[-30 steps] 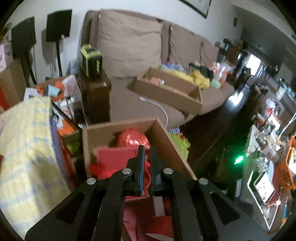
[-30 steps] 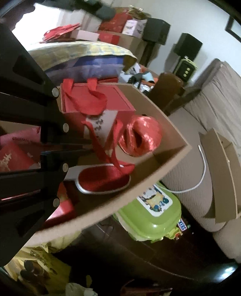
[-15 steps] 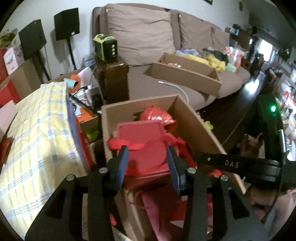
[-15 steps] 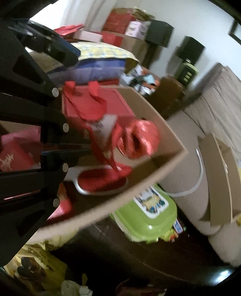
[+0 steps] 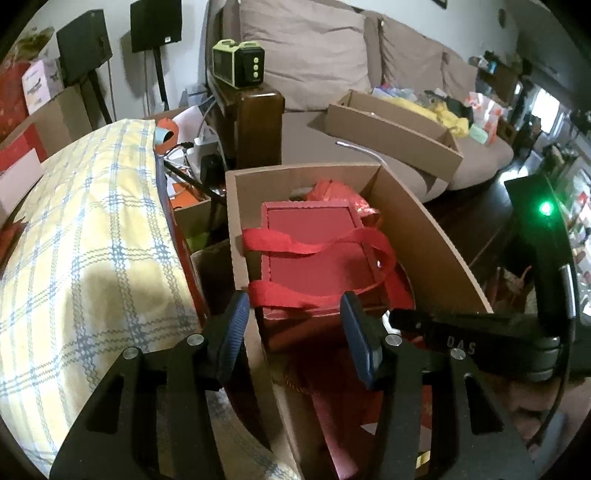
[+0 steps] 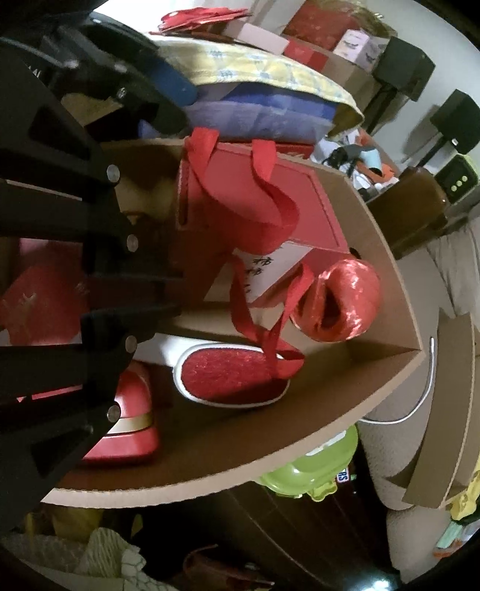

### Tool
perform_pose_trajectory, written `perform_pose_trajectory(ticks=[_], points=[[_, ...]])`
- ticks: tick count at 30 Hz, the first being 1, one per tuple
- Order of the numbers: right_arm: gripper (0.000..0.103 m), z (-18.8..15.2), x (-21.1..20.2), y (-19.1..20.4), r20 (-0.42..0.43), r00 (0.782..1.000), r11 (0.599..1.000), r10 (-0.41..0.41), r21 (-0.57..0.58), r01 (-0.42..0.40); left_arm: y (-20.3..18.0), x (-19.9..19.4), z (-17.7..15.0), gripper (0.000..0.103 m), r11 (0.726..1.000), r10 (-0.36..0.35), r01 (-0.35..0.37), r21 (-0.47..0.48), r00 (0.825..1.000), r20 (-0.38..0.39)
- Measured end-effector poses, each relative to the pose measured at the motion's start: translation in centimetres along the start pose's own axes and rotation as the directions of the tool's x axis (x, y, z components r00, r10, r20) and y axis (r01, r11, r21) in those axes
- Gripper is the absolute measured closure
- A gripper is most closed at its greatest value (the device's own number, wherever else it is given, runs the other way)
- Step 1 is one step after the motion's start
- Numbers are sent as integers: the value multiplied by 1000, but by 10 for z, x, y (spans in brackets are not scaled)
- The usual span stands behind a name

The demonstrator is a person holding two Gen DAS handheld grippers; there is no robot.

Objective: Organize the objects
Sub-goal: 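Open both grippers and release the red bag inside the box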

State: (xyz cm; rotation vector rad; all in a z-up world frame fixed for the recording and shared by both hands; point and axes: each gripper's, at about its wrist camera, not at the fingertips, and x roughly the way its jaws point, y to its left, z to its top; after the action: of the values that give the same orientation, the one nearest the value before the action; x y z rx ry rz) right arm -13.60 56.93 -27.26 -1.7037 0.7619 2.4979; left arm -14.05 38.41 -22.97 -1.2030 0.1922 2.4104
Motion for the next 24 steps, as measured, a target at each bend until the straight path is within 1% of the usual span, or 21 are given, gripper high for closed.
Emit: perform_pose_trajectory(ticks=[2,4,5,7,8,10,14,17,18,24], points=[[88,-2,4,4,-14,1000,1000,4,-12,-4,0,1,-1,55,1000,11,-11,9,1000,8],[85,-4,8,14,-29,1000,999,-1,-49,0,1,1,-1,55,1000,12,-12,14,1000,11],[85,-6,11,20,-38,999,998,4,-66,-7,1,1,-1,57,1000,8,-8,15,1000,13],[86,-9,16,25,-54,999,997,9,-78,-13,4,0,-1,58,1000,15,-15,4,1000,17],[86,-10,18,26,-52,999,997,10,-79,-14,5,0,0,58,1000,4,-4,0,1000,19],[86,-8,17,24,-34,999,997,11,-72,-14,7,-2,1,58,1000,-13,13,-7,1000,25],[85,0,7,7,69,997,1000,-31,0,31,4,-1,-1,57,1000,0,0,8,1000,28],[84,-1,-1,0,135,978,988,-157,23,155,2,-1,-1,57,1000,8,-8,18,999,31],[84,0,-1,1,145,975,985,-170,21,169,2,-1,-2,57,1000,10,-11,22,999,32],[84,0,-2,-1,153,975,987,-158,51,152,0,-1,-4,57,999,17,-19,41,999,43]])
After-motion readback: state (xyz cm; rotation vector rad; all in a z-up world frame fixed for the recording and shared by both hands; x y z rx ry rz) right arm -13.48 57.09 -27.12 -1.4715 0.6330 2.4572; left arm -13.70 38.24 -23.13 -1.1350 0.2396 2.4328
